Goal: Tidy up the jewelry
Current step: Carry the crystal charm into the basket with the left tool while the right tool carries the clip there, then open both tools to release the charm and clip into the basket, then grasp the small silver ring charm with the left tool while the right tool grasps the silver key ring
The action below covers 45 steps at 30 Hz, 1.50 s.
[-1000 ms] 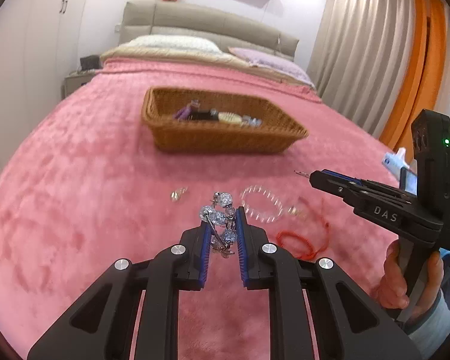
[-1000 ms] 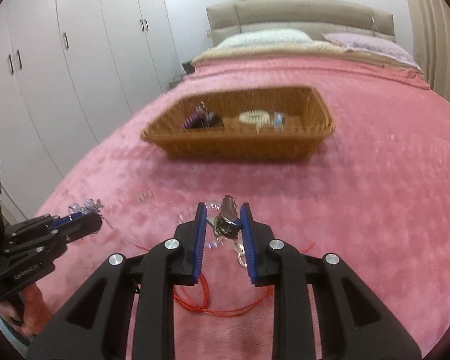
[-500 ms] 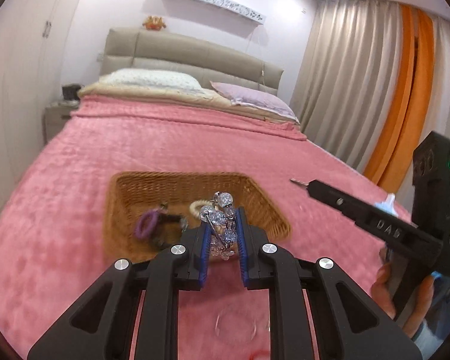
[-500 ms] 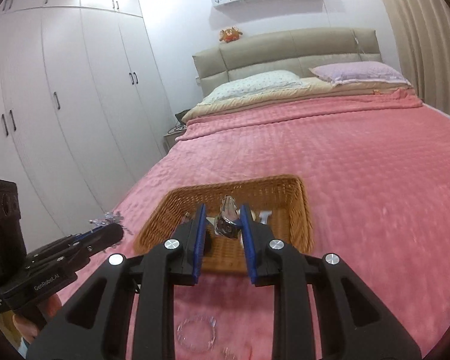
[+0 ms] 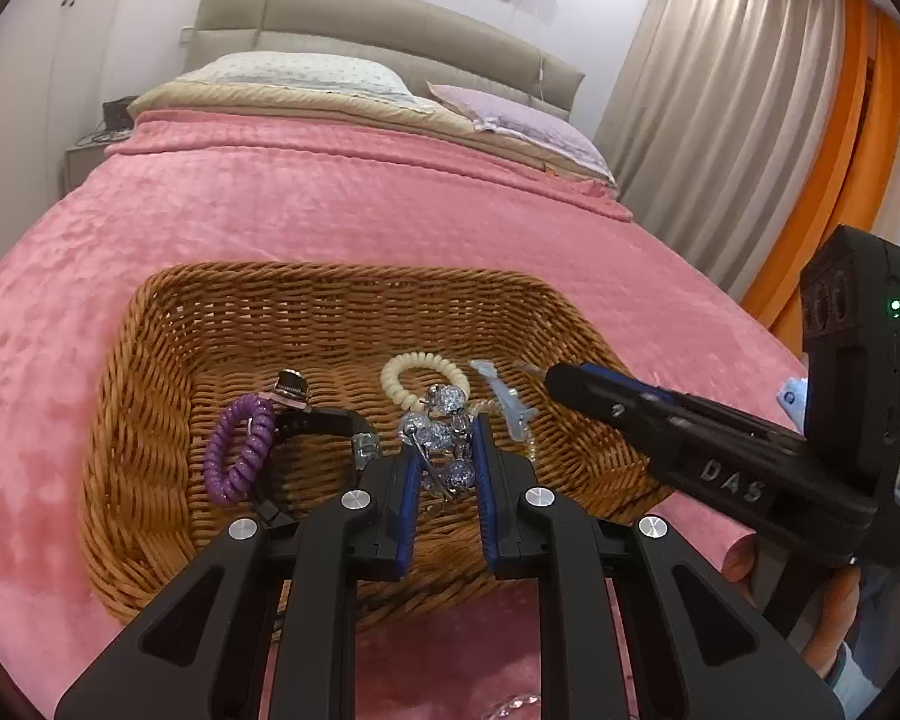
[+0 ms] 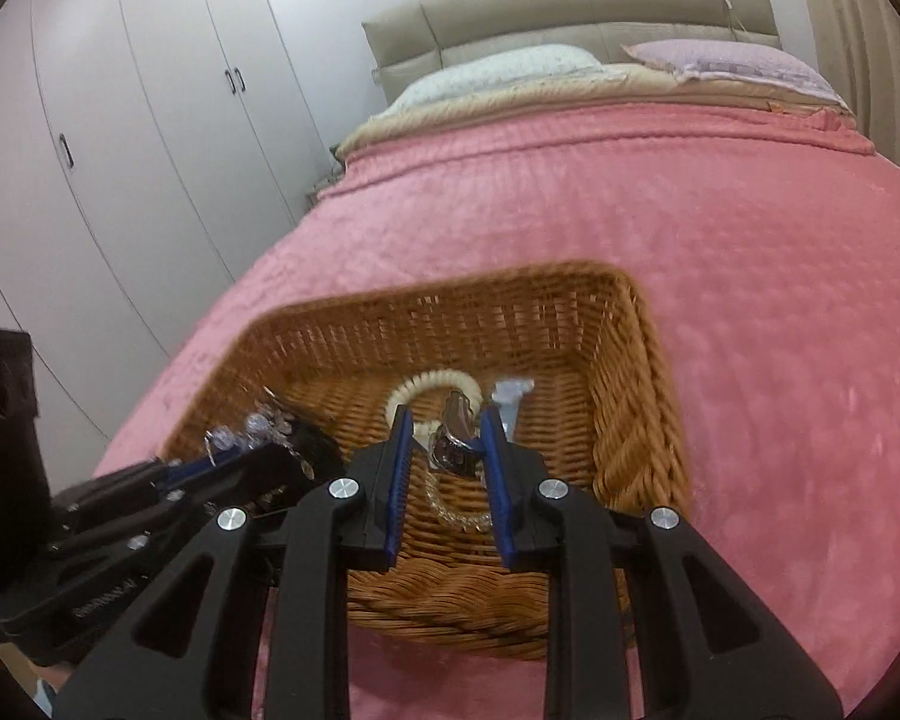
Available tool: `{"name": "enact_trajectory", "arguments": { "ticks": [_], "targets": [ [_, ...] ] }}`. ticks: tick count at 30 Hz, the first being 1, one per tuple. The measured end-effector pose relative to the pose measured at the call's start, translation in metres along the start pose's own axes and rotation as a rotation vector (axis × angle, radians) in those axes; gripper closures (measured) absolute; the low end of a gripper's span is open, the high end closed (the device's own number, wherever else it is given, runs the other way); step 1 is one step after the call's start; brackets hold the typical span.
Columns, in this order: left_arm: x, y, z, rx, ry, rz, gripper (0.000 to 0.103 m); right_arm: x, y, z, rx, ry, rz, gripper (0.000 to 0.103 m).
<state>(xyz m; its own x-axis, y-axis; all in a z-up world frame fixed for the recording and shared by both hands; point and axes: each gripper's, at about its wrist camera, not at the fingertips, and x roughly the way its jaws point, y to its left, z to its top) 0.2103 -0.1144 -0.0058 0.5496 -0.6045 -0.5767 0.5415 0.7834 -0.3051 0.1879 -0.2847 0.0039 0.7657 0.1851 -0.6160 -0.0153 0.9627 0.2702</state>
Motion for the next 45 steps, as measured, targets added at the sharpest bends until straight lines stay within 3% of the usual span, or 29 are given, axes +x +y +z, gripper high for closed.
{"name": "enact_trajectory", "arguments": {
  "ticks": [4,7,9,13,14,23,25,29,36,40,45],
  "targets": [
    [0.002,-0.002,0.0,0.009,0.01,-0.003,0.086,0.009,-0.005,-0.003,0.019,0.03,0.004,0.082],
    [-0.001,-0.002,0.0,0.001,0.003,-0.001,0.069,0.008,-0.012,-0.003,0.054,0.036,0.037,0.082],
    [-0.008,-0.003,0.0,0.003,-0.015,-0.004,0.068,0.002,-0.014,-0.003,0.061,0.025,0.038,0.081],
    [-0.025,-0.001,0.001,-0.012,-0.048,-0.007,0.063,-0.009,-0.015,-0.005,0.069,0.008,0.028,0.058],
    [-0.03,-0.001,0.0,-0.019,-0.053,-0.006,0.063,-0.013,-0.014,-0.006,0.069,0.001,0.025,0.058],
    [-0.118,0.0,-0.021,-0.04,-0.145,-0.007,0.063,-0.085,0.019,-0.017,0.008,-0.097,-0.001,0.058],
    [-0.143,-0.001,-0.033,-0.049,-0.173,0.003,0.058,-0.1,0.031,-0.024,-0.014,-0.095,0.001,0.058],
    [-0.172,0.003,-0.053,-0.068,-0.189,0.051,0.057,-0.123,0.049,-0.046,-0.068,-0.086,-0.008,0.058],
    [-0.165,0.02,-0.092,-0.094,-0.107,0.127,0.057,-0.122,0.059,-0.099,-0.14,0.003,-0.024,0.058],
    [-0.145,0.035,-0.11,-0.115,-0.043,0.163,0.057,-0.105,0.051,-0.12,-0.146,0.07,-0.026,0.07],
    [-0.126,0.049,-0.121,-0.151,0.027,0.171,0.059,-0.086,0.053,-0.14,-0.188,0.16,-0.028,0.072]
  ]
}}
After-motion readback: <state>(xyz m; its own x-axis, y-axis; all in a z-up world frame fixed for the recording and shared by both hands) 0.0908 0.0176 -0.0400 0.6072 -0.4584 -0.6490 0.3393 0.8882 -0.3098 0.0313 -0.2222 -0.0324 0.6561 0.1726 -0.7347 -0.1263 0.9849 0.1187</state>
